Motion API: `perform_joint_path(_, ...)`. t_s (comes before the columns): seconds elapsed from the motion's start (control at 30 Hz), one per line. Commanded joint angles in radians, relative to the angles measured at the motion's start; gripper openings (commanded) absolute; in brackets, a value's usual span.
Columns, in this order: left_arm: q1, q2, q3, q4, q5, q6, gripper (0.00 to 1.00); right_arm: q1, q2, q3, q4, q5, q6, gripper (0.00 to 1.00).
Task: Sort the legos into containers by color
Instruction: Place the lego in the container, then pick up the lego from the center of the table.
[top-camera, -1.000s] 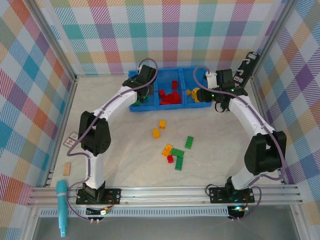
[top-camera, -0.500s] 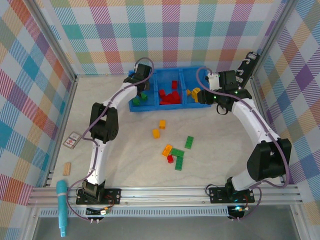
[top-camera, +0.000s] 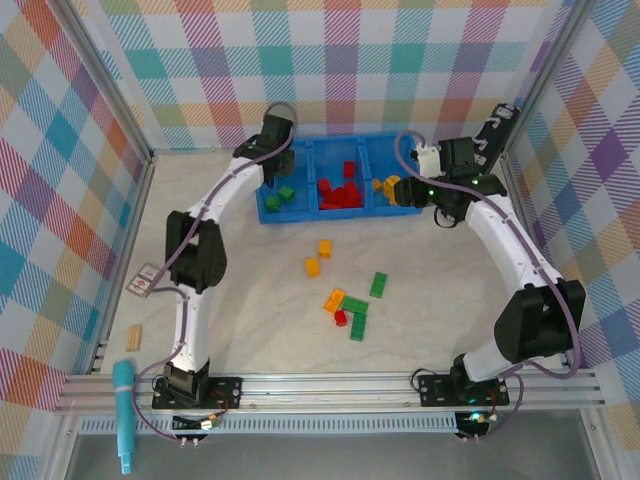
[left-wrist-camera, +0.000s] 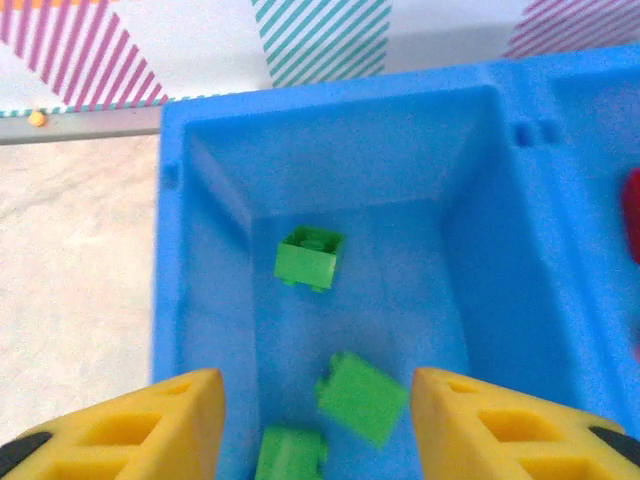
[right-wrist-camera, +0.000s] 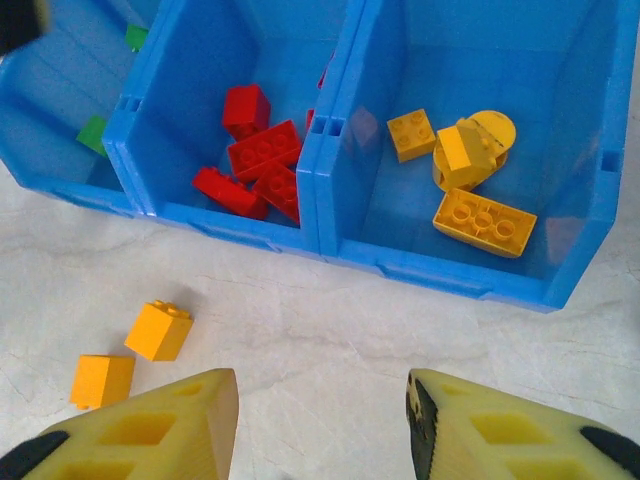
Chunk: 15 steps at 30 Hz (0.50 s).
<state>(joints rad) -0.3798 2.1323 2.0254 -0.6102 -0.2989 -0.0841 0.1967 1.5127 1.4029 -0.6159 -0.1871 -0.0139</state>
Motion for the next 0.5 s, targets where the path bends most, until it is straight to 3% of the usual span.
perform_joint_path(0.0,-0.105,-0.22,-0.084,-0.105,-0.013,0.008,0.52,0.006,0.01,0.029,0.01,-0.012,0.008,0.49)
perform_joint_path(0.2,-0.37,-0.357,-0.307,-0.17,-0.021,-0.143,0.53,0.004,0.029,0.072,0.008,0.015,0.004,0.51)
perform_joint_path(0.47,-0.543,-0.296,-0.458,-0.076,0.119,-0.407,0.52,0.004,0.021,0.109,0.036,0.015,0.061,0.54)
